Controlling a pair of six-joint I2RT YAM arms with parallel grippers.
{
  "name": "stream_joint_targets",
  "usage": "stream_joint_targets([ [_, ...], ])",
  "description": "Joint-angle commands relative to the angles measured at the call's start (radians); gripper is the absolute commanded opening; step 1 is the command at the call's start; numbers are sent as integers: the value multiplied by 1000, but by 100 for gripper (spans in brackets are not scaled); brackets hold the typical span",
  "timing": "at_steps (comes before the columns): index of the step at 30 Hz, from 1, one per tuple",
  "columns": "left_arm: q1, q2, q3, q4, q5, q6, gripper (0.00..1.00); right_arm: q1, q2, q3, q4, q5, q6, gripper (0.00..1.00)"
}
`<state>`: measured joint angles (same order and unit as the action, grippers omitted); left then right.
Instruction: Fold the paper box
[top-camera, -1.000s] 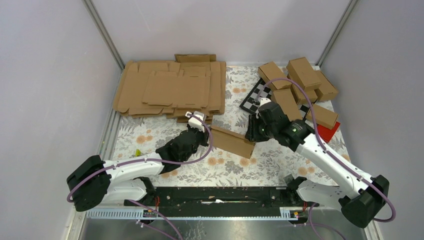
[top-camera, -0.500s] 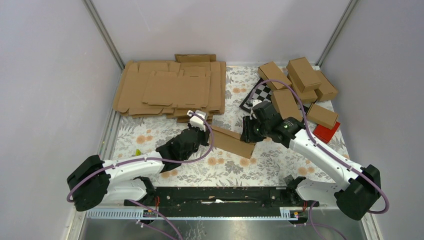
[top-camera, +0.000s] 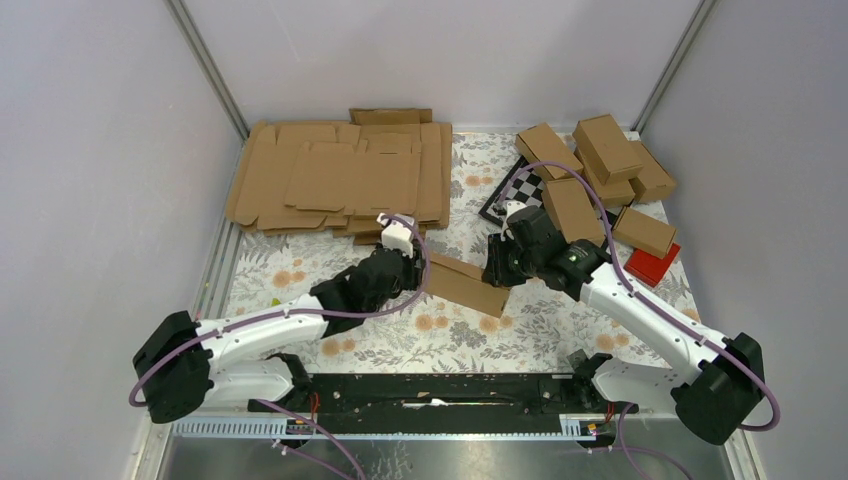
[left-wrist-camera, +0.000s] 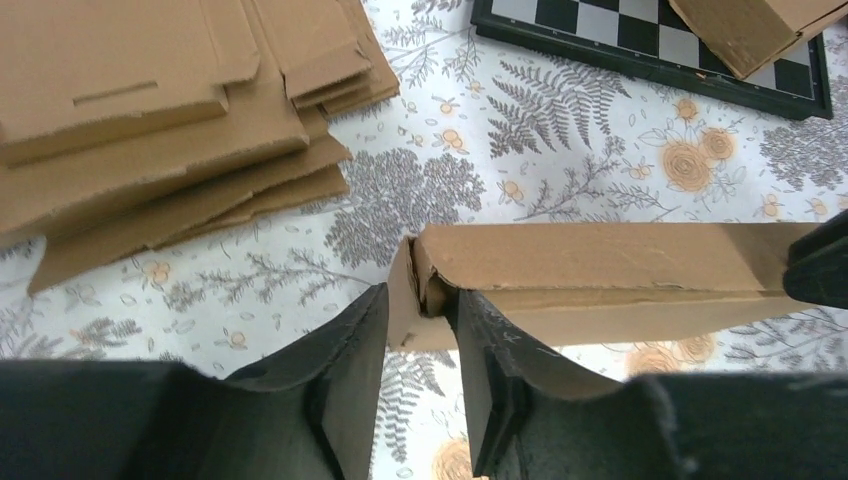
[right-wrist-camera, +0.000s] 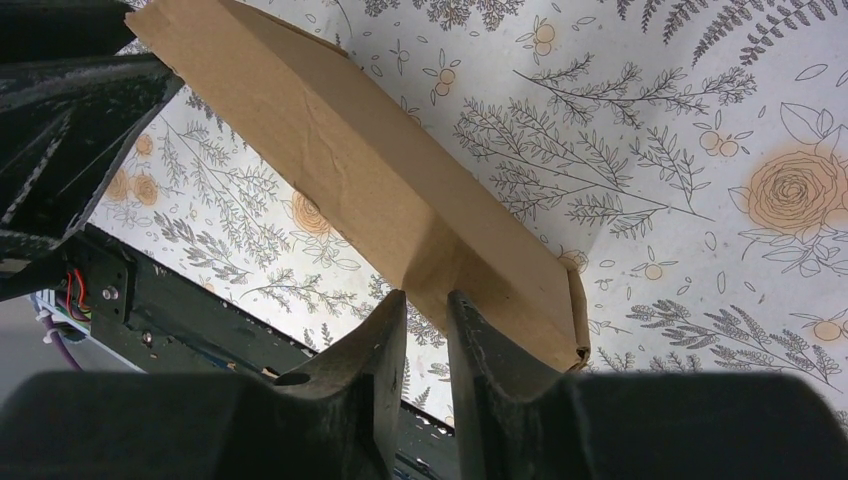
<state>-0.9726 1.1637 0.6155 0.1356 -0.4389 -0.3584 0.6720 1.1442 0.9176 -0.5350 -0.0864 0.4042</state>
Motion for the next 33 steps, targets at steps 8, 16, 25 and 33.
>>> stream_joint_targets([
  [8,35,-114,210,-309,106,-84,48,8,50,-39,-43,4,-19,28],
  [16,148,39,324,-277,235,-47,36,8,54,-32,-45,-2,-20,28],
  [25,159,98,195,-240,272,-106,2,8,62,-33,-44,-5,-21,27],
  [33,158,36,23,-127,244,-158,0,8,62,-32,-44,-9,-23,27],
])
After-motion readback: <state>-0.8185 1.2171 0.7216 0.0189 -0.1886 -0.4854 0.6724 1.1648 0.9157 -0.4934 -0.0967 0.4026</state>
